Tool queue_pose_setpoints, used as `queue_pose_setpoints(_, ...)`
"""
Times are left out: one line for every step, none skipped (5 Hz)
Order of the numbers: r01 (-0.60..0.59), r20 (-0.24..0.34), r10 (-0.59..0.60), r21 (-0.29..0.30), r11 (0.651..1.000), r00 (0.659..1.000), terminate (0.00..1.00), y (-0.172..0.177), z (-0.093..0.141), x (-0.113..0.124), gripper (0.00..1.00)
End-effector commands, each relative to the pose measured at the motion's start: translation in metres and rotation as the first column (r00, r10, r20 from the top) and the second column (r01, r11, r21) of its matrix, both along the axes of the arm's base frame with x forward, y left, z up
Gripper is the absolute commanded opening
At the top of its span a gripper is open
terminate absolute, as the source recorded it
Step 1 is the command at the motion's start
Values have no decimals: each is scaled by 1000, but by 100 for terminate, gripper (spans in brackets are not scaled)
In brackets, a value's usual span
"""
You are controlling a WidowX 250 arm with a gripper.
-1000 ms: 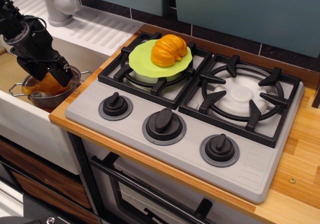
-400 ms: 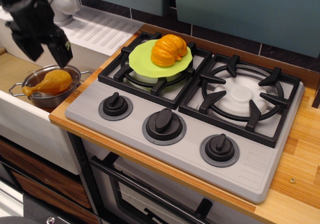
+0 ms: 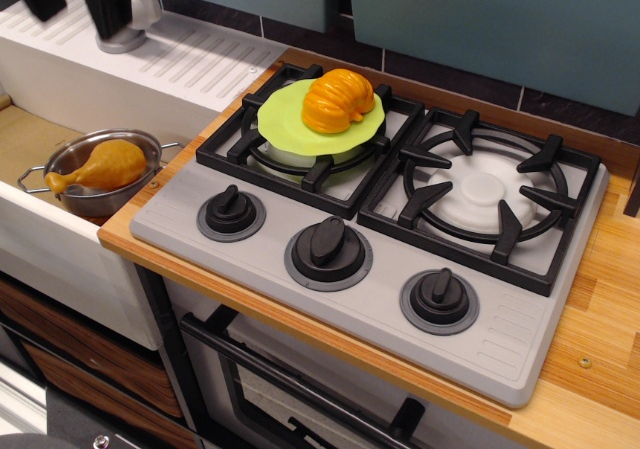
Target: Put pumpkin on plate and chickenwing in pot or pan in sink
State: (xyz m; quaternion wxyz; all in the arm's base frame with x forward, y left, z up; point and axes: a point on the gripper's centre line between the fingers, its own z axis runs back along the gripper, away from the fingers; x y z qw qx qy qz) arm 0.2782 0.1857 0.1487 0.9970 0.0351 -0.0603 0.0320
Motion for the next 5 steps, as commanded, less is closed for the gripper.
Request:
queue_pose_setpoints(3,66,-6,44,999,998,0,-5,28,8,100)
queue_pose_setpoints(3,66,-6,44,999,998,0,-5,28,8,100)
queue_pose_setpoints(3,66,-6,44,999,998,0,-5,28,8,100)
queue_pose_setpoints(3,66,-6,44,999,998,0,-5,28,8,100)
queue_pose_setpoints(3,66,-6,44,999,998,100,-5,28,8,100)
